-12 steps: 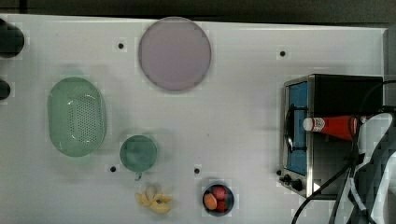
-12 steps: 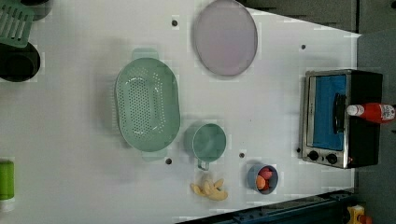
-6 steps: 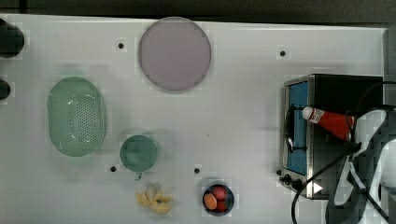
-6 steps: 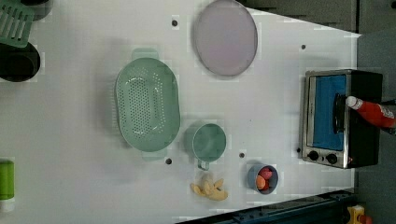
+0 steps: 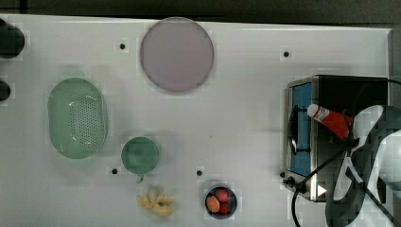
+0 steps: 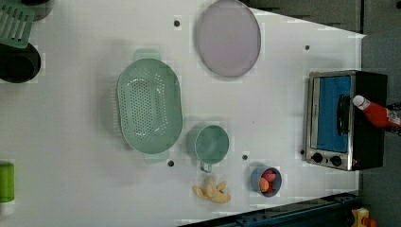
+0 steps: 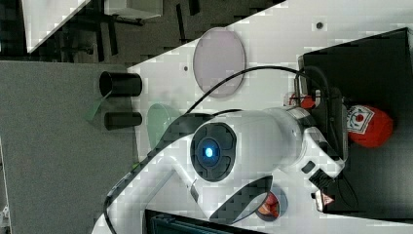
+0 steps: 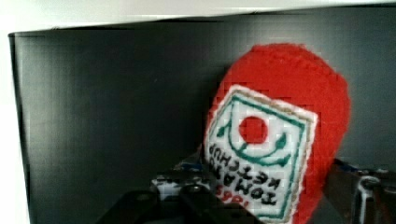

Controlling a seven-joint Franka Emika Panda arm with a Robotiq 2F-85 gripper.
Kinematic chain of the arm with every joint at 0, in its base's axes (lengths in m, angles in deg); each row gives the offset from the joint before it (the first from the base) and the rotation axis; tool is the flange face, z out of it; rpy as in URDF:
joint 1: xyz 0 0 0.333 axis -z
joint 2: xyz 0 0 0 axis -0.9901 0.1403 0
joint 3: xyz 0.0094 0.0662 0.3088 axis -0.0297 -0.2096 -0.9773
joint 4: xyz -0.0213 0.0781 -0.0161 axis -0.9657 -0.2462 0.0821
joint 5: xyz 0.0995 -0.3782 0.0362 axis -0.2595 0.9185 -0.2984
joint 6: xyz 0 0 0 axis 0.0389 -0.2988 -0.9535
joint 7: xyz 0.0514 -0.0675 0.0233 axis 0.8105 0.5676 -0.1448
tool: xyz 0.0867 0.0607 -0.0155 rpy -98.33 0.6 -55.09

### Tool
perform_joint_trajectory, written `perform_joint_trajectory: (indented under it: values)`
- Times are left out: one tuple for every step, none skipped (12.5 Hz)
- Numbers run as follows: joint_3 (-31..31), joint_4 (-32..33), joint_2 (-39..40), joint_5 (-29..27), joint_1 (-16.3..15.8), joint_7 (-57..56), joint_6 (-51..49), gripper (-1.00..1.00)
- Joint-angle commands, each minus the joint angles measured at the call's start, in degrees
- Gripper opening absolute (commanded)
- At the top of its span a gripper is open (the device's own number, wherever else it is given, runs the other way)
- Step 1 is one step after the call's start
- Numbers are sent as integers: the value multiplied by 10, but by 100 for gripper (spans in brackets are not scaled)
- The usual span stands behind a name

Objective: Pick Ketchup from oven and place it on table.

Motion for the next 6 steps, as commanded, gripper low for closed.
perform_joint_trajectory:
  values:
    - [-5, -98, -75, -10, -33, -21, -123, 26]
    - [-14, -117, -85, -9, -42, -21, -142, 27]
    - [-33, -133, -97, -2, -58, -21, -156, 27]
    - [-49, -136, -105, 4, -70, -21, -162, 26]
    - [-67, -135, -114, 5, -82, -21, -170, 27]
    - [-87, -135, -121, 5, -93, -21, -181, 27]
